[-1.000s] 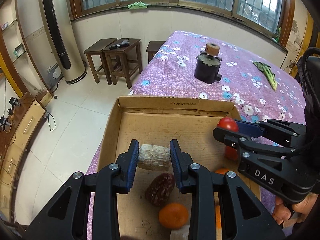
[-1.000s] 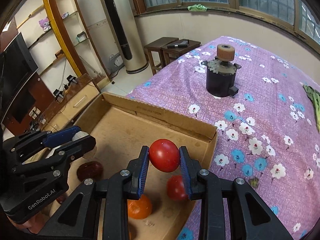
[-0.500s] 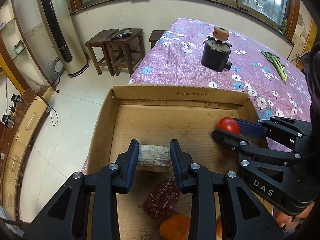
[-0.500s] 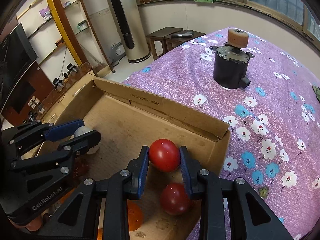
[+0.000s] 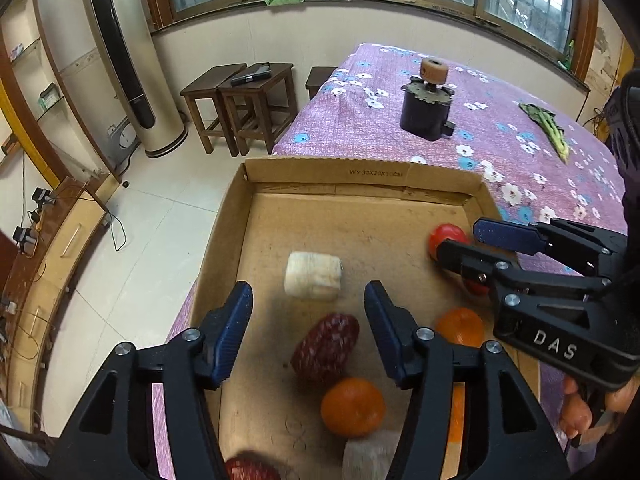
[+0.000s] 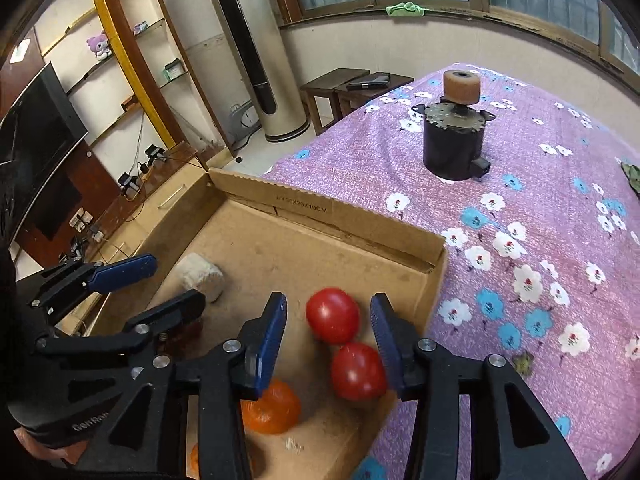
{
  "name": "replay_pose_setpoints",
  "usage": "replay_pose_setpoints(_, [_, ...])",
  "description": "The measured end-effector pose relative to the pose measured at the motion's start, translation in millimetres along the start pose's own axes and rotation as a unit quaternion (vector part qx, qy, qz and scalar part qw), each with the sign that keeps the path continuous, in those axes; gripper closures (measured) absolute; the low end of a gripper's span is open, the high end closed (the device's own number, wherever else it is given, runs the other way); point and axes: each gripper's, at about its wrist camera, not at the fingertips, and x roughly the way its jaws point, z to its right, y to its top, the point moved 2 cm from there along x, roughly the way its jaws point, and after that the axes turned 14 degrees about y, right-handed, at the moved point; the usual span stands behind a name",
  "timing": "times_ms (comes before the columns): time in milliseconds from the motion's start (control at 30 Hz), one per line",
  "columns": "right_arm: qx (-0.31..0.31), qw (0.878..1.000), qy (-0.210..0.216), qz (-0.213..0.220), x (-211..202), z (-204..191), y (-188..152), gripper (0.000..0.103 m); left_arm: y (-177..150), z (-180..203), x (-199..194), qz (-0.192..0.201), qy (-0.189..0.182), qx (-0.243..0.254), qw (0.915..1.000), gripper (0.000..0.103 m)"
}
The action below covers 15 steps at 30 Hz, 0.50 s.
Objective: Organize fruits
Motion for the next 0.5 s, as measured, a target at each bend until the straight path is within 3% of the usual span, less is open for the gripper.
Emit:
replay_pose_setpoints(300, [-0.014, 1.000, 0.016, 0.012, -29.5, -9.3, -22.1, 0.057, -28.8, -5.6, -31.7, 0.014, -0.020, -0.012, 0.9996, 0.046])
replay_pose_setpoints(500, [-0.059, 0.998, 0.028, 0.008, -50.0, -22.4, -42.6, 0.049, -53.6, -4.9, -57.1, 0.033, -0.020, -0.003, 0.9992, 0.037])
